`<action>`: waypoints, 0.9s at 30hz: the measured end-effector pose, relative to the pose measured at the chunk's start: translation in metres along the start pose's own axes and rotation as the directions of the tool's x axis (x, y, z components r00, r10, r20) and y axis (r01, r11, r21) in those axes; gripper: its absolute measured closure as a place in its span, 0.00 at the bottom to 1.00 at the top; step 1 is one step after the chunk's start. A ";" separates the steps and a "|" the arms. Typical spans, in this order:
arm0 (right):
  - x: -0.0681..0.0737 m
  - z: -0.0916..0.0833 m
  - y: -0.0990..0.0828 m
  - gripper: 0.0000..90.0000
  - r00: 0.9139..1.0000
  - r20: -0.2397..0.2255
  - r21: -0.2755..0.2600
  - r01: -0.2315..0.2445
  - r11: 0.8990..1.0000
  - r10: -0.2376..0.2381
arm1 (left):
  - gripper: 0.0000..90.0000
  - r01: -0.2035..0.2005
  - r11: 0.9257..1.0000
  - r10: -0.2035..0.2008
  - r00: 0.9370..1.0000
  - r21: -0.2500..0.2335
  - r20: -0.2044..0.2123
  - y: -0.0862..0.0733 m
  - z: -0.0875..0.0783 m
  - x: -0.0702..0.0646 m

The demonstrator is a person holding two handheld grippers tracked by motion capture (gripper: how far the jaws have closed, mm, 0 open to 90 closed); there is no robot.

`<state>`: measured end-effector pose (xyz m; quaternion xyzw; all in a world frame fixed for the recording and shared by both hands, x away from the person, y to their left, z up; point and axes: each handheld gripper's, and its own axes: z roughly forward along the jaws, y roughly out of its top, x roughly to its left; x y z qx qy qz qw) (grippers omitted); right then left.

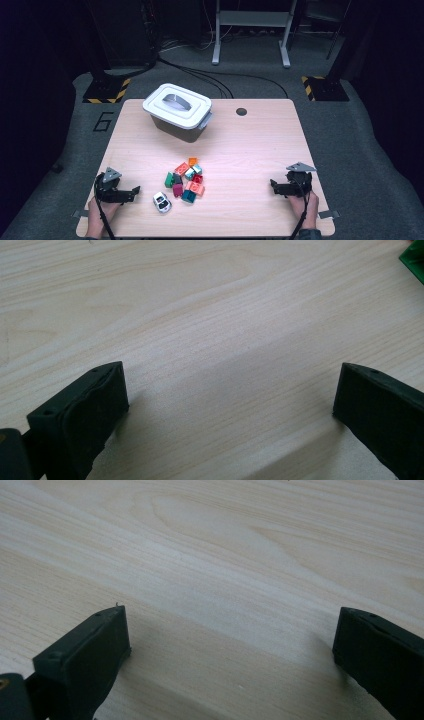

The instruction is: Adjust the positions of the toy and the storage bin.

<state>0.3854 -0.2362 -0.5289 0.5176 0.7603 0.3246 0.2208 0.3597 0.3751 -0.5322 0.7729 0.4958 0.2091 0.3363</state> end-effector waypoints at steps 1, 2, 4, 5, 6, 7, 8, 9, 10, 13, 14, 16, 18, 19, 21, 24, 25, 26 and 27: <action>0.000 0.000 0.000 0.01 1.000 0.000 0.000 0.000 1.000 0.000 | 0.01 -0.002 1.000 0.002 1.000 0.001 0.000 0.000 0.000 0.000; -0.001 0.000 0.000 0.01 1.000 -0.005 0.003 0.014 1.000 -0.014 | 0.01 -0.004 1.000 0.004 1.000 0.005 0.004 0.000 0.000 0.000; -0.001 0.000 0.000 0.02 1.000 -0.006 0.002 0.018 1.000 -0.018 | 0.01 -0.009 1.000 0.009 1.000 0.007 0.006 0.000 -0.001 -0.001; 0.000 0.000 0.000 0.02 1.000 -0.006 0.002 0.015 1.000 -0.015 | 0.02 -0.015 1.000 0.015 1.000 -0.003 0.002 0.000 0.000 -0.001; 0.000 0.000 0.000 0.02 1.000 -0.005 -0.002 0.016 1.000 -0.017 | 0.02 -0.016 1.000 0.016 1.000 -0.004 0.003 0.000 0.000 -0.001; 0.000 0.000 0.000 0.02 1.000 -0.005 -0.002 0.016 1.000 -0.017 | 0.02 -0.016 1.000 0.016 1.000 -0.004 0.003 0.000 0.000 -0.001; 0.000 0.000 0.000 0.02 1.000 -0.005 -0.001 0.015 1.000 -0.015 | 0.02 -0.018 1.000 0.018 1.000 -0.001 0.005 0.000 0.000 -0.001; 0.000 0.000 0.000 0.02 1.000 -0.005 0.000 0.013 1.000 -0.013 | 0.02 -0.019 1.000 0.019 1.000 -0.001 0.006 0.000 0.000 -0.001; 0.000 0.000 0.000 0.02 1.000 -0.006 0.002 0.013 1.000 -0.013 | 0.02 -0.019 1.000 0.019 1.000 -0.001 0.006 0.000 0.000 -0.001; 0.000 0.000 0.000 0.02 1.000 -0.006 0.001 0.013 1.000 -0.013 | 0.02 -0.020 1.000 0.020 1.000 0.000 0.007 0.000 0.000 -0.001; 0.000 0.000 0.000 0.02 1.000 -0.006 0.001 0.013 1.000 -0.013 | 0.02 -0.020 1.000 0.020 1.000 0.001 0.007 0.000 0.000 -0.001; 0.000 0.000 0.000 0.02 1.000 -0.006 0.001 0.013 1.000 -0.013 | 0.02 -0.016 1.000 0.016 1.000 -0.002 0.005 0.000 0.000 -0.002; 0.000 0.000 0.000 0.02 1.000 -0.006 0.001 0.012 1.000 -0.012 | 0.01 -0.016 1.000 0.016 1.000 -0.001 0.005 0.000 0.000 -0.002; 0.000 0.000 0.000 0.02 1.000 -0.006 0.001 0.012 1.000 -0.012 | 0.01 -0.016 1.000 0.016 1.000 -0.001 0.005 0.000 0.000 -0.002; 0.000 0.000 0.000 0.02 1.000 -0.005 -0.001 0.014 1.000 -0.014 | 0.01 -0.023 1.000 0.023 1.000 0.013 0.006 0.001 -0.001 -0.002; 0.000 0.000 0.000 0.02 1.000 -0.005 -0.001 0.015 1.000 -0.015 | 0.00 -0.037 0.999 0.037 0.999 0.016 0.013 0.004 0.001 -0.004; 0.000 0.000 0.000 0.02 1.000 -0.005 -0.001 0.015 1.000 -0.015 | 0.00 -0.037 0.999 0.037 0.999 0.016 0.013 0.004 0.001 -0.004; 0.000 0.000 0.000 0.02 1.000 -0.005 0.000 0.015 1.000 -0.015 | 0.00 -0.048 0.999 0.047 0.999 0.011 0.021 0.007 0.003 -0.007; 0.000 0.000 0.000 0.02 1.000 -0.005 0.000 0.014 1.000 -0.014 | 0.00 -0.048 0.999 0.047 0.999 0.011 0.021 0.007 0.003 -0.007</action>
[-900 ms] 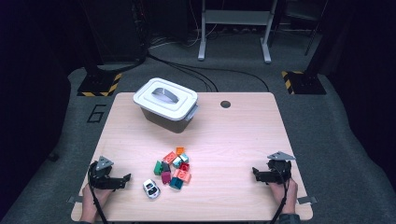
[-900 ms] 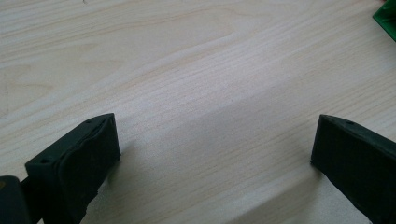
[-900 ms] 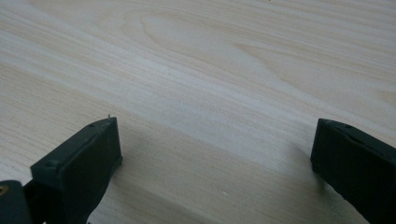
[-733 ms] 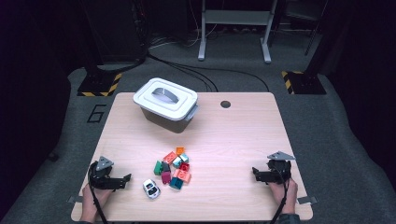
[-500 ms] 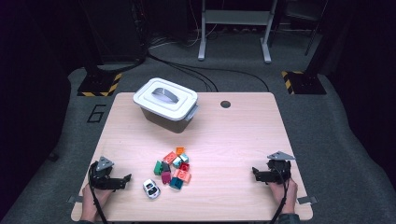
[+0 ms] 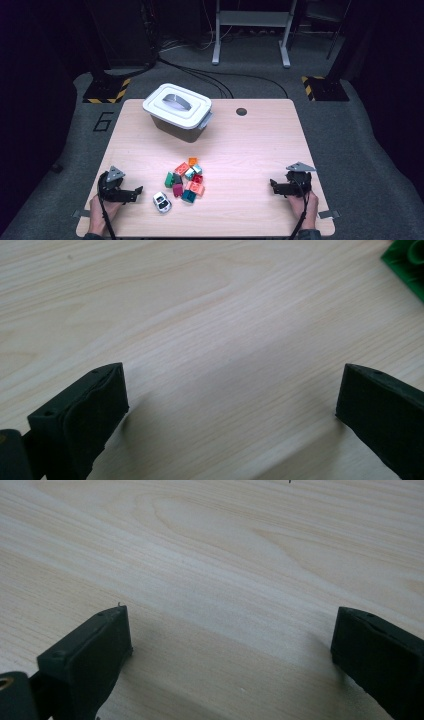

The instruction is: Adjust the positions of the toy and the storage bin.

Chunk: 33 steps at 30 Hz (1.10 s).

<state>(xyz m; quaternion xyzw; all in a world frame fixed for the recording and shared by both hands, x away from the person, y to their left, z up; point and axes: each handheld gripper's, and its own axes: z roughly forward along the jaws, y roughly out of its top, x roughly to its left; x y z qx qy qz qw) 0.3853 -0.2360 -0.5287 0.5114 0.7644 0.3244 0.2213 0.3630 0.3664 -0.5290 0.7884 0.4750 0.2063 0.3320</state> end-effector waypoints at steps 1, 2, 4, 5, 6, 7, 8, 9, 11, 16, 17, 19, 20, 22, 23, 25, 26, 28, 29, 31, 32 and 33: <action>0.000 0.000 0.000 0.02 1.000 0.000 0.000 -0.002 1.000 0.002 | 0.00 0.008 1.000 -0.007 0.999 -0.008 0.031 0.004 0.000 0.000; 0.000 0.000 0.000 0.02 1.000 0.000 0.000 -0.001 1.000 0.001 | 0.00 0.011 1.000 -0.011 0.999 -0.015 0.039 0.007 -0.001 0.001; 0.000 0.000 0.000 0.02 1.000 -0.001 0.001 0.000 1.000 0.000 | 0.00 0.016 1.000 -0.014 0.998 -0.026 0.060 0.013 -0.002 0.002; 0.000 0.000 0.000 0.02 1.000 -0.001 0.002 -0.001 1.000 0.001 | 0.00 0.020 0.999 -0.018 0.998 -0.039 0.062 0.017 -0.002 0.002; 0.000 0.000 0.000 0.02 1.000 -0.001 0.002 -0.001 1.000 0.001 | 0.00 0.020 0.999 -0.018 0.998 -0.039 0.062 0.017 -0.002 0.002; 0.000 0.000 0.000 0.02 1.000 -0.001 0.002 -0.001 1.000 0.001 | 0.00 0.015 0.999 -0.013 0.997 -0.035 0.074 0.021 -0.002 0.004; 0.000 0.000 0.000 0.02 1.000 -0.001 0.002 -0.001 1.000 0.001 | 0.00 0.015 0.999 -0.012 0.997 -0.037 0.078 0.025 -0.002 0.005; 0.000 0.000 0.000 0.02 1.000 -0.001 0.002 -0.002 1.000 0.002 | 0.00 0.022 0.999 -0.018 0.996 -0.045 0.083 0.029 -0.001 0.005; 0.000 0.000 0.000 0.02 1.000 -0.001 0.001 -0.002 1.000 0.002 | 0.00 0.017 0.999 -0.012 0.995 -0.046 0.102 0.040 -0.001 0.009; 0.000 0.000 0.000 0.02 1.000 0.000 0.001 -0.002 1.000 0.002 | 0.00 0.012 0.998 -0.006 0.995 -0.062 0.104 0.057 -0.001 0.014; 0.000 0.000 0.000 0.02 1.000 0.000 0.002 -0.001 1.000 0.001 | 0.00 0.017 0.998 -0.010 0.994 -0.062 0.110 0.061 -0.001 0.015; 0.000 0.000 0.000 0.02 1.000 0.000 0.002 -0.002 1.000 0.002 | 0.00 0.013 0.998 -0.005 0.993 -0.066 0.117 0.072 0.000 0.019; 0.000 0.000 0.000 0.02 1.000 0.000 0.002 -0.002 1.000 0.002 | 0.00 0.013 0.998 -0.005 0.993 -0.066 0.117 0.072 0.000 0.019; 0.000 0.000 0.000 0.02 1.000 0.000 0.002 -0.002 1.000 0.002 | 0.00 0.016 0.997 -0.007 0.993 -0.070 0.119 0.081 0.002 0.022; 0.000 0.000 0.000 0.02 1.000 0.000 0.002 -0.002 1.000 0.002 | 0.00 0.015 0.998 -0.007 0.992 -0.067 0.127 0.085 0.003 0.024; 0.000 0.000 0.000 0.02 1.000 0.000 0.002 -0.002 1.000 0.002 | 0.00 0.016 0.998 -0.007 0.992 -0.069 0.127 0.092 0.003 0.026; 0.000 0.000 0.000 0.02 1.000 0.000 0.001 -0.004 1.000 0.004 | 0.00 0.012 0.998 -0.002 0.991 -0.069 0.134 0.097 0.004 0.028; 0.000 0.000 0.000 0.02 1.000 0.001 0.001 -0.003 1.000 0.003 | 0.00 0.014 0.998 -0.005 0.991 -0.068 0.136 0.103 0.005 0.031; -0.001 0.000 0.000 0.02 1.000 0.000 0.002 -0.002 1.000 0.002 | 0.00 0.016 0.997 -0.005 0.989 -0.073 0.148 0.111 0.006 0.033; 0.000 0.000 0.000 0.02 1.000 0.000 0.001 -0.003 1.000 0.003 | 0.00 0.012 0.997 0.000 0.989 -0.081 0.145 0.119 0.007 0.035; 0.000 0.000 0.000 0.02 1.000 0.000 0.001 -0.001 1.000 0.001 | 0.00 0.012 0.996 0.001 0.989 -0.084 0.151 0.123 0.008 0.036; 0.000 0.000 0.000 0.02 1.000 0.000 0.001 -0.003 1.000 0.003 | 0.00 0.012 0.996 0.001 0.989 -0.084 0.151 0.123 0.008 0.036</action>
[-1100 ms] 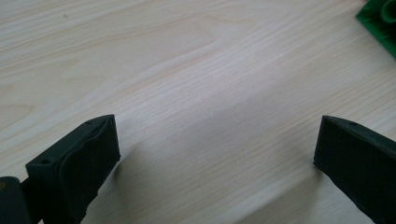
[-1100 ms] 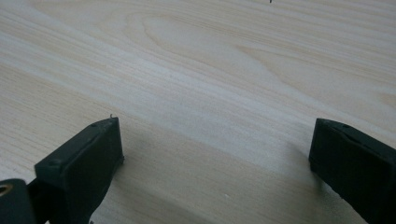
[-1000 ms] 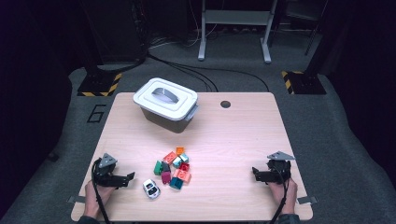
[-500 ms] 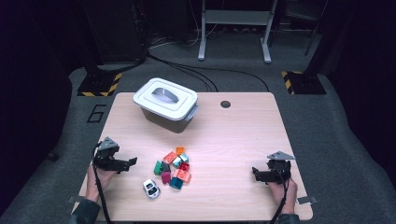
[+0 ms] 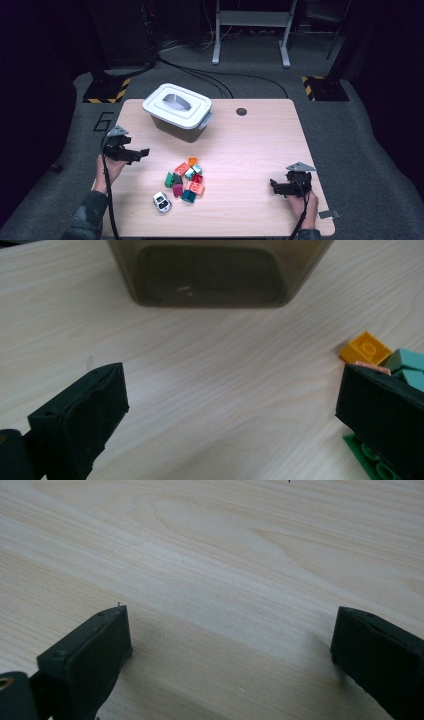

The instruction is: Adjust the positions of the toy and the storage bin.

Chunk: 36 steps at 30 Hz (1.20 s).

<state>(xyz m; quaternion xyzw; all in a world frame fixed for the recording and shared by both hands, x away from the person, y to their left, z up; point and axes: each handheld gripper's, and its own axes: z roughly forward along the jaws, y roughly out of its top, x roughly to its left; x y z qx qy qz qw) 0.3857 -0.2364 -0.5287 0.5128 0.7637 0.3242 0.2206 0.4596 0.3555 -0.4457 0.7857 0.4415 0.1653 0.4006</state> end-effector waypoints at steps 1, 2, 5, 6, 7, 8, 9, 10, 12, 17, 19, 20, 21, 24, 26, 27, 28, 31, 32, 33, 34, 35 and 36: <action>0.000 0.000 0.000 0.02 1.000 0.000 0.000 0.000 1.000 0.000 | 0.00 0.007 1.000 -0.007 1.000 -0.004 0.000 0.007 0.001 0.001; 0.000 0.000 0.000 0.02 1.000 0.000 0.000 0.001 1.000 -0.001 | 0.00 0.005 1.000 -0.005 1.000 -0.010 0.003 0.010 0.002 0.002; 0.000 0.000 0.000 0.02 1.000 0.000 -0.001 0.002 1.000 -0.002 | 0.00 -0.002 1.000 0.002 1.000 -0.016 0.000 0.019 0.005 0.004; 0.000 0.000 0.000 0.02 1.000 0.000 -0.001 0.003 1.000 -0.003 | 0.00 -0.004 1.000 0.004 1.000 -0.009 0.007 0.023 0.006 0.006; 0.000 0.000 0.000 0.02 1.000 0.000 -0.001 0.003 1.000 -0.003 | 0.00 -0.004 1.000 0.004 1.000 -0.009 0.007 0.023 0.006 0.006; 0.000 0.000 0.000 0.02 1.000 0.000 0.000 0.002 1.000 -0.002 | 0.00 -0.010 1.000 0.010 1.000 -0.015 -0.001 0.027 0.006 0.006; 0.000 0.000 0.000 0.02 1.000 0.000 0.000 0.002 1.000 -0.002 | 0.00 -0.012 1.000 0.012 1.000 -0.016 0.003 0.034 0.007 0.008; 0.000 0.000 0.000 0.02 1.000 0.000 -0.001 0.002 1.000 -0.002 | 0.00 -0.012 1.000 0.012 1.000 -0.022 -0.003 0.038 0.007 0.009; 0.000 0.000 0.000 0.02 1.000 0.001 -0.001 -0.001 1.000 0.001 | 0.00 -0.015 1.000 0.015 1.000 -0.025 -0.005 0.047 0.007 0.012; 0.000 0.000 0.000 0.02 1.000 0.000 -0.001 -0.002 1.000 0.002 | 0.00 -0.027 0.999 0.027 1.000 -0.023 -0.009 0.063 0.009 0.017; 0.000 0.000 0.000 0.03 1.000 -0.001 -0.001 0.001 1.000 -0.001 | 0.00 -0.033 0.999 0.033 0.999 -0.026 -0.018 0.074 0.012 0.020; 0.000 0.000 0.000 0.03 1.000 -0.001 -0.001 0.001 1.000 -0.001 | 0.00 -0.033 0.999 0.033 0.999 -0.026 -0.018 0.074 0.012 0.020; 0.000 0.000 0.000 0.03 1.000 -0.001 0.000 0.001 1.000 -0.001 | 0.00 -0.029 0.999 0.029 0.999 -0.028 -0.014 0.079 0.015 0.023; 0.000 0.000 0.000 0.03 1.000 -0.001 -0.001 0.001 1.000 -0.001 | 0.00 -0.029 0.999 0.029 1.000 -0.026 -0.013 0.087 0.018 0.027; 0.000 0.000 0.000 0.03 1.000 -0.001 -0.001 0.002 1.000 -0.002 | 0.00 -0.031 0.999 0.030 0.999 -0.039 -0.027 0.093 0.020 0.031; 0.000 0.000 0.000 0.03 1.000 -0.001 -0.001 0.003 1.000 -0.003 | 0.00 -0.030 0.999 0.029 0.999 -0.037 -0.028 0.096 0.020 0.033; 0.000 0.000 0.000 0.03 1.000 -0.001 -0.001 0.002 1.000 -0.002 | 0.00 -0.021 0.999 0.020 1.000 -0.047 -0.022 0.098 0.021 0.036; 0.000 0.000 0.000 0.03 1.000 -0.001 -0.001 0.002 1.000 -0.002 | 0.01 -0.024 0.999 0.023 0.999 -0.046 -0.024 0.106 0.024 0.041; 0.000 0.000 0.000 0.03 1.000 -0.001 -0.001 0.002 1.000 -0.002 | 0.01 -0.026 0.998 0.025 0.999 -0.054 -0.023 0.108 0.026 0.042; 0.000 0.000 0.000 0.03 1.000 -0.001 -0.001 0.002 1.000 -0.002 | 0.02 -0.034 0.998 0.033 0.999 -0.053 -0.028 0.111 0.027 0.043; 0.000 0.000 0.000 0.03 1.000 -0.001 -0.001 0.003 1.000 -0.003 | 0.03 -0.042 0.997 0.039 0.998 -0.059 -0.041 0.112 0.029 0.043; 0.000 0.000 0.000 0.03 1.000 -0.001 -0.001 0.003 1.000 -0.003 | 0.03 -0.036 0.998 0.035 0.999 -0.052 -0.029 0.114 0.031 0.044; 0.000 0.000 0.000 0.03 1.000 0.000 -0.002 0.001 1.000 -0.001 | 0.04 -0.031 0.998 0.029 0.999 -0.053 -0.026 0.116 0.033 0.046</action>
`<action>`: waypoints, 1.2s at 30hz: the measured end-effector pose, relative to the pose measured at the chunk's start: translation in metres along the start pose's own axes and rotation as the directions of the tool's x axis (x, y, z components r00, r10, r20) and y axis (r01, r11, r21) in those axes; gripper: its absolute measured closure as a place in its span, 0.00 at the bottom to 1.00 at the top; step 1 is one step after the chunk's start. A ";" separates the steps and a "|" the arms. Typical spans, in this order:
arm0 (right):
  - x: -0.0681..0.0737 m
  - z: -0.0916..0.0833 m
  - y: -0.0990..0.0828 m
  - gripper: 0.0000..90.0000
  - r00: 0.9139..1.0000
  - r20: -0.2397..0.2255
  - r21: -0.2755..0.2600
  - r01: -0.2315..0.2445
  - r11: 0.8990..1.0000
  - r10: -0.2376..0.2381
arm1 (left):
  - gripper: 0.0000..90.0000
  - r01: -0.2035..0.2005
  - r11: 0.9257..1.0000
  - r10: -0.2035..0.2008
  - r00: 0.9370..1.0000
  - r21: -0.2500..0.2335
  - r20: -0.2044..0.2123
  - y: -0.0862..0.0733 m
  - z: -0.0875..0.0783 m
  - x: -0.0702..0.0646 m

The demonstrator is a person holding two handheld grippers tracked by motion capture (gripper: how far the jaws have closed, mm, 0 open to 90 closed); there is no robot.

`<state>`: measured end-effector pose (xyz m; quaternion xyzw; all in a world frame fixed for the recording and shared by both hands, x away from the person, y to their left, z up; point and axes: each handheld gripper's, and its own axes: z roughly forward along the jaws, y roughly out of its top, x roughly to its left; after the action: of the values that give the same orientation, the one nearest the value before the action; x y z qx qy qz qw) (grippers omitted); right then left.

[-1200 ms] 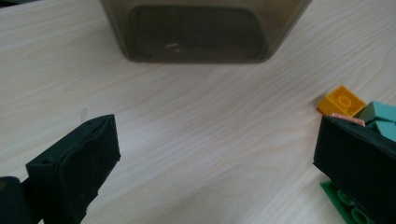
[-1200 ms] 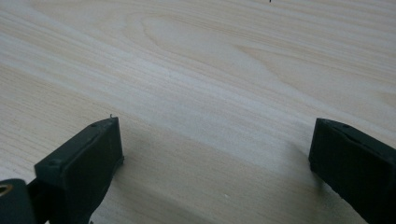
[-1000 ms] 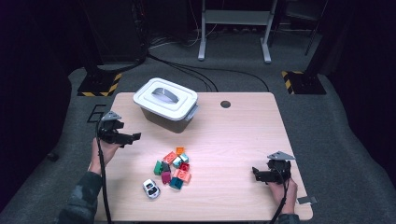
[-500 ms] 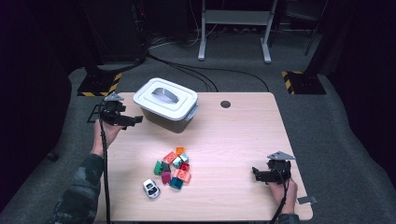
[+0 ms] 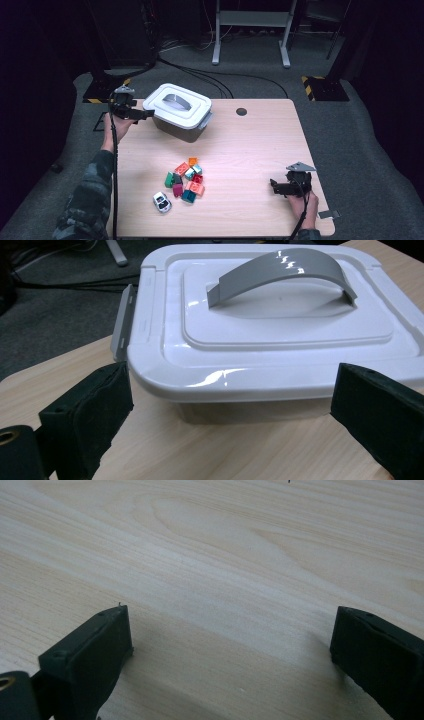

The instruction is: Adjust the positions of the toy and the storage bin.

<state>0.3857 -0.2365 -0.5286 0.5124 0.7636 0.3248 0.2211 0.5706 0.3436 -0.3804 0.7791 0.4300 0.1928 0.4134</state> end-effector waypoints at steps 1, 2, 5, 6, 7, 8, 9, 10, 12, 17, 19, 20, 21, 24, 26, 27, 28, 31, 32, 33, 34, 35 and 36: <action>0.000 0.000 0.000 0.03 1.000 0.000 0.001 0.001 1.000 -0.001 | 0.04 0.004 1.000 -0.004 1.000 0.000 -0.004 0.002 0.003 0.002; 0.000 0.000 0.000 0.03 1.000 0.000 0.000 0.001 1.000 -0.001 | 0.04 0.004 1.000 -0.004 1.000 0.000 -0.004 0.002 0.003 0.002; 0.000 0.000 0.000 0.03 1.000 0.000 0.000 0.001 1.000 -0.001 | 0.05 0.007 1.000 -0.007 1.000 0.018 0.000 0.008 0.015 0.006; 0.000 0.000 0.000 0.03 1.000 -0.001 0.000 0.001 1.000 -0.001 | 0.05 0.007 1.000 -0.007 1.000 0.018 0.000 0.008 0.015 0.006; 0.000 0.000 0.000 0.03 1.000 -0.001 0.000 0.001 1.000 -0.001 | 0.05 0.008 1.000 -0.008 1.000 0.027 0.004 0.010 0.019 0.007; 0.000 0.000 0.000 0.03 1.000 -0.001 0.000 0.001 1.000 -0.001 | 0.06 0.003 1.000 -0.003 1.000 0.030 -0.002 0.011 0.024 0.007; 0.000 0.000 0.000 0.03 1.000 -0.001 0.000 0.001 1.000 -0.001 | 0.06 0.014 0.999 -0.015 1.000 0.041 0.020 0.012 0.030 0.009; 0.001 0.000 0.000 0.03 1.000 0.000 0.000 -0.005 1.000 0.005 | 0.06 0.012 0.999 -0.013 1.000 0.048 0.007 0.013 0.034 0.010; 0.001 0.000 0.000 0.03 1.000 -0.001 -0.001 -0.005 1.000 0.005 | 0.06 0.010 0.998 -0.010 1.000 0.058 0.005 0.013 0.040 0.012; 0.001 0.000 0.000 0.03 1.000 -0.001 -0.001 -0.004 1.000 0.004 | 0.07 -0.018 0.998 0.019 0.999 0.059 -0.027 0.015 0.049 0.013; 0.000 0.000 0.000 0.03 1.000 -0.001 -0.002 0.000 1.000 0.000 | 0.08 -0.044 0.996 0.048 0.998 0.083 -0.049 0.016 0.049 0.013; 0.000 0.000 0.000 0.03 1.000 -0.001 -0.002 0.000 1.000 0.000 | 0.08 -0.062 0.992 0.071 0.994 0.106 -0.082 0.015 0.053 0.013; 0.000 0.000 0.000 0.03 1.000 -0.001 -0.002 0.000 1.000 0.000 | 0.08 -0.062 0.992 0.071 0.994 0.106 -0.082 0.015 0.053 0.013; 0.001 0.000 0.000 0.03 1.000 -0.001 -0.002 -0.002 1.000 0.002 | 0.10 -0.042 0.995 0.048 0.997 0.086 -0.068 0.013 0.055 0.017; 0.001 0.000 0.000 0.03 1.000 -0.001 -0.001 -0.004 1.000 0.004 | 0.11 -0.037 0.996 0.042 0.997 0.079 -0.060 0.012 0.055 0.017; 0.001 0.000 0.000 0.03 1.000 -0.001 -0.001 -0.004 1.000 0.004 | 0.11 -0.037 0.996 0.042 0.997 0.079 -0.060 0.012 0.055 0.017; 0.000 0.000 0.000 0.03 1.000 -0.001 -0.003 0.000 1.000 0.000 | 0.11 -0.041 0.996 0.046 0.997 0.076 -0.056 0.012 0.055 0.018; 0.000 0.000 0.000 0.03 1.000 -0.001 -0.003 0.001 1.000 -0.001 | 0.11 -0.041 0.996 0.045 0.998 0.082 -0.052 0.012 0.055 0.017; 0.000 0.000 0.000 0.03 1.000 -0.001 -0.003 0.000 1.000 0.000 | 0.11 -0.042 0.996 0.046 0.998 0.084 -0.050 0.012 0.054 0.017; 0.000 0.000 0.000 0.03 1.000 -0.001 -0.003 0.000 1.000 0.000 | 0.11 -0.035 0.996 0.039 0.998 0.078 -0.048 0.012 0.055 0.016; 0.000 0.000 0.000 0.03 1.000 -0.001 -0.003 0.000 1.000 0.000 | 0.11 -0.036 0.996 0.040 0.998 0.079 -0.045 0.012 0.055 0.016; 0.001 0.000 0.000 0.03 1.000 -0.002 -0.003 0.000 1.000 0.000 | 0.11 -0.038 0.996 0.041 0.998 0.080 -0.038 0.013 0.055 0.014; 0.000 0.000 0.000 0.03 1.000 -0.002 -0.002 0.001 1.000 -0.001 | 0.11 -0.041 0.996 0.044 0.998 0.084 -0.034 0.013 0.055 0.013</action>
<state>0.3853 -0.2361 -0.5286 0.5115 0.7636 0.3261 0.2212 0.6210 0.3244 -0.4031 0.8010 0.4284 0.1972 0.3688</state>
